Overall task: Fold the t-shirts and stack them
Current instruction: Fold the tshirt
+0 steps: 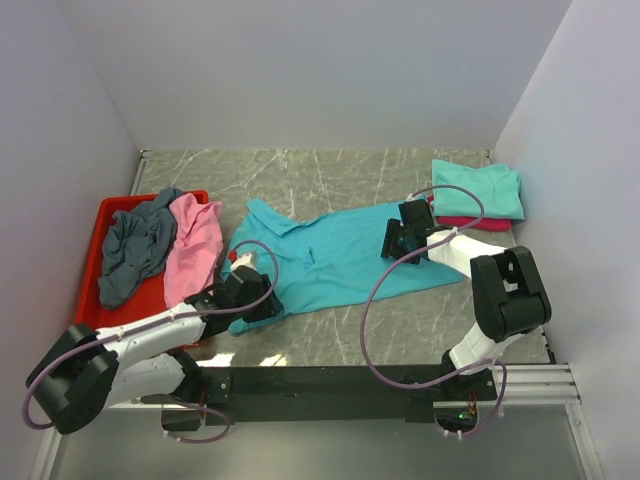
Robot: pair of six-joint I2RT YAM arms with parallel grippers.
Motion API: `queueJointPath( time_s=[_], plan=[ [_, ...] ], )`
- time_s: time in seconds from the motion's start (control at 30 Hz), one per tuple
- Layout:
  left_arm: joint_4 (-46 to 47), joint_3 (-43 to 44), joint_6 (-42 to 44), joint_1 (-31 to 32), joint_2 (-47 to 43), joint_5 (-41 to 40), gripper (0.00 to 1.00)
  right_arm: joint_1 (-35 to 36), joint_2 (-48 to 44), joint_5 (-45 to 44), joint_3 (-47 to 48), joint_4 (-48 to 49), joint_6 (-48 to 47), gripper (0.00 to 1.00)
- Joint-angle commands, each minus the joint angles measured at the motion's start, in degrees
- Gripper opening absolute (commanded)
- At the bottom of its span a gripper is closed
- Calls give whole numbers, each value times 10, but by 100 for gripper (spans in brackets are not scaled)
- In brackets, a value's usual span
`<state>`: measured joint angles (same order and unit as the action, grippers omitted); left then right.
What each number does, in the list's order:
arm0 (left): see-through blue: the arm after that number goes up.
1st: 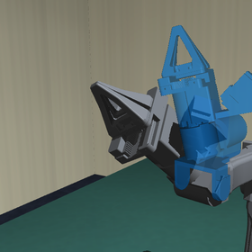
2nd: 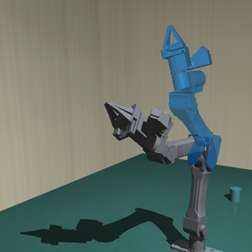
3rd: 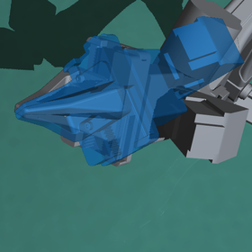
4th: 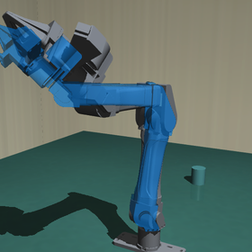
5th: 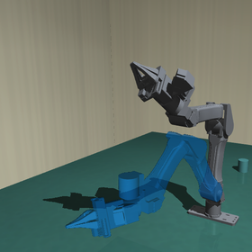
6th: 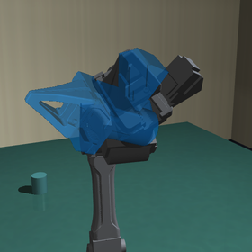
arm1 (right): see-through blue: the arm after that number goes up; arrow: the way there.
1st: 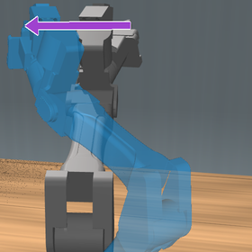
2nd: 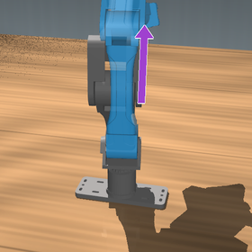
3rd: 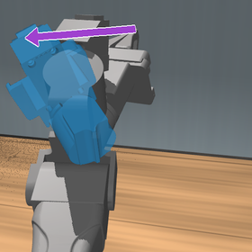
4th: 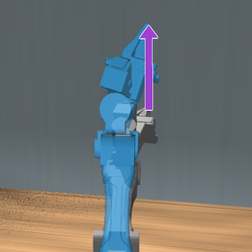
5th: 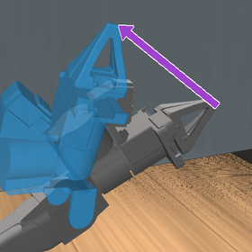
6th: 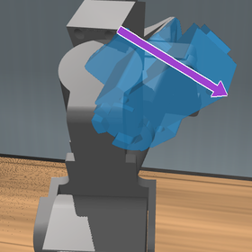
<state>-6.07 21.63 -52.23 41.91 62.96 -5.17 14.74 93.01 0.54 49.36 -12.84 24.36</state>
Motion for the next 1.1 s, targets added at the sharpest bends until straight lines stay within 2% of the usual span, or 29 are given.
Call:
queueJointPath(
  time_s=[0.0, 0.4, 0.53, 0.63, 0.77, 0.97, 1.07],
  plan=[
    [-73, -10, -5, 3, -28, -40, 51, -2, -16, 7, 5, -36, -3, 62],
    [-113, -2, -15, 3, -100, -52, 50, -5, -20, 10, 11, -78, -14, 63],
    [-101, 53, 2, 3, -99, -73, 51, -2, -46, 15, -13, -83, -11, 63],
    [-64, 105, 20, 3, -50, -66, 51, -2, -93, 4, -19, -95, -8, 63],
    [16, 169, 45, 3, 83, -38, 50, -2, -115, -3, 27, -117, -14, 64],
    [97, 212, 57, 5, 225, 6, 47, 0, -43, -4, 75, -112, -22, 65],
    [116, 207, 63, 12, 254, 21, 46, 2, -1, -32, 83, -119, -28, 65]
  ],
)
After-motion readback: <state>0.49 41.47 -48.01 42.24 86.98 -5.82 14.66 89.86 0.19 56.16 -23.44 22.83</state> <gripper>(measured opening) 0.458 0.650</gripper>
